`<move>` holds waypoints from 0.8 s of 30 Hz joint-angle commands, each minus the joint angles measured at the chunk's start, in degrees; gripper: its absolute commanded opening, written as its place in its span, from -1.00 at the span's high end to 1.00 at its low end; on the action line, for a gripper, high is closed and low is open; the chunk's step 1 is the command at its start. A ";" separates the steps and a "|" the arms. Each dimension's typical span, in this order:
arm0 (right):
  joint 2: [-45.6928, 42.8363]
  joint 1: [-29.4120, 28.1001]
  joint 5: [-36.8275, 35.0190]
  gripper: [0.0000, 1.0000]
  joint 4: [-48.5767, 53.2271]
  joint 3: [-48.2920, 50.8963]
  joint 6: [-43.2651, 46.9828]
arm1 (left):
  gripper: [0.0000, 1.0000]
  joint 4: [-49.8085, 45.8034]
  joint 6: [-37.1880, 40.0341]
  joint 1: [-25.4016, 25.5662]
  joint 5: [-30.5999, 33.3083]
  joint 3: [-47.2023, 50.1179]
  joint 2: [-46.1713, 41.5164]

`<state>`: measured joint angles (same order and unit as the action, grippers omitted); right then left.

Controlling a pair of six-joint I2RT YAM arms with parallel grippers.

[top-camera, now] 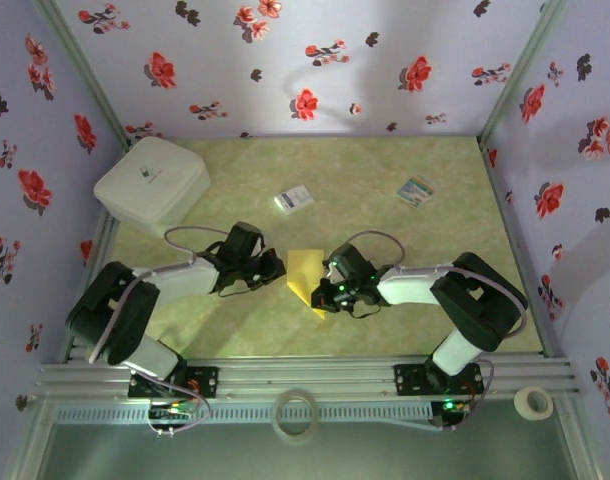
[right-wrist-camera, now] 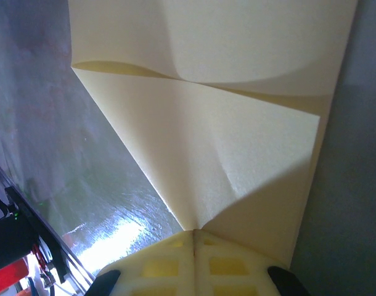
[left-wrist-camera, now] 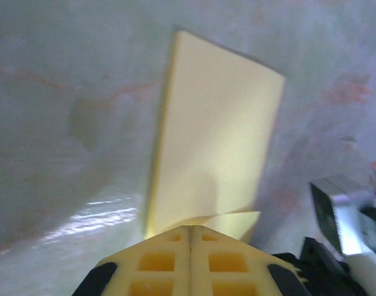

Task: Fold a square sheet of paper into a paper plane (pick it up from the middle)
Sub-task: Third fold the triangle at the center of the table.

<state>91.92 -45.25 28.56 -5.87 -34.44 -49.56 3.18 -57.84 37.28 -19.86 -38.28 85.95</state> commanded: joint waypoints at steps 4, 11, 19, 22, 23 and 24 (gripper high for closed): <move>1.25 0.30 -1.85 1.00 5.89 1.89 0.42 | 1.00 3.63 1.26 5.15 -1.98 -2.09 2.80; 1.28 0.44 -1.12 0.98 6.15 1.08 0.69 | 1.00 2.73 0.22 6.56 -0.23 -3.11 9.43; -1.58 0.39 0.73 0.94 5.40 -2.69 1.11 | 1.00 2.35 1.02 5.70 0.11 -0.59 11.65; -1.14 0.13 1.07 0.93 4.28 -4.67 1.01 | 1.00 2.26 1.50 5.71 -0.09 -0.68 11.69; -0.47 -0.01 1.01 0.93 3.32 -5.23 0.72 | 1.00 2.27 1.56 5.61 -0.17 -0.74 11.72; 0.38 -0.10 1.14 0.93 2.35 -5.73 0.36 | 1.00 2.27 1.67 5.61 -0.17 -0.91 11.77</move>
<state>91.81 -45.10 28.97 -2.74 -37.78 -49.54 6.90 -57.87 43.48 -20.88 -40.07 96.05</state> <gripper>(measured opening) 0.058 0.042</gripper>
